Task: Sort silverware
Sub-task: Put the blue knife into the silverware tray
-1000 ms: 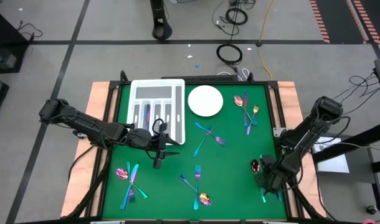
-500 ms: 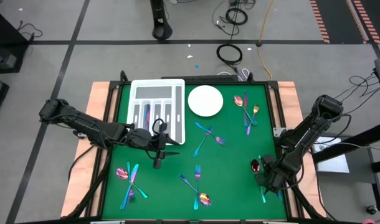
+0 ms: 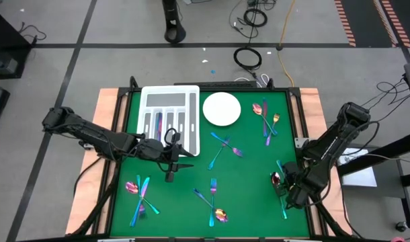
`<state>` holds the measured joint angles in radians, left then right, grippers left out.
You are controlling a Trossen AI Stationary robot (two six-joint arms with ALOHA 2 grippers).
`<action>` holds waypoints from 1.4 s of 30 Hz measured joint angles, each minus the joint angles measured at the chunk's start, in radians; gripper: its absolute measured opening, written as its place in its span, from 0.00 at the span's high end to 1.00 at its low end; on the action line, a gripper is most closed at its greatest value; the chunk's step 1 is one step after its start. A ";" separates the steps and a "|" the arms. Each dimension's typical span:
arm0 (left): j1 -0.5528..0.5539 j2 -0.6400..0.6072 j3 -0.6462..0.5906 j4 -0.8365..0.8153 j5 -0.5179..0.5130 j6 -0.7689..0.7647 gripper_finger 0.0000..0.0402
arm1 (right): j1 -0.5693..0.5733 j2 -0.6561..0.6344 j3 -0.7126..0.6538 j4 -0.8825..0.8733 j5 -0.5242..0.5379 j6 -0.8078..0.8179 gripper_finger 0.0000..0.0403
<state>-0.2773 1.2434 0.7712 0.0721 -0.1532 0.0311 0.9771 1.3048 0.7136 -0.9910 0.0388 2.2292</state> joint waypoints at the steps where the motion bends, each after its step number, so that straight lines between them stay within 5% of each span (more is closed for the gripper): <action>1: 0.000 0.000 0.000 0.000 0.000 0.000 0.59 | 0.000 0.000 0.005 0.002 0.009 0.000 1.00; 10: 0.000 0.000 0.000 0.000 0.000 -0.001 0.59 | 0.000 0.011 -0.014 -0.001 0.019 0.027 0.98; 24: 0.000 0.000 0.000 0.001 0.011 -0.002 0.59 | -0.001 0.008 -0.134 0.136 0.015 0.037 0.71; 42: 0.000 0.000 0.000 0.000 0.011 0.000 0.59 | -0.001 0.010 -0.130 0.101 0.014 0.029 0.69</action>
<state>-0.2775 1.2434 0.7712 0.0726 -0.1421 0.0315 0.9763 1.3151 0.5835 -0.8902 0.0532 2.2585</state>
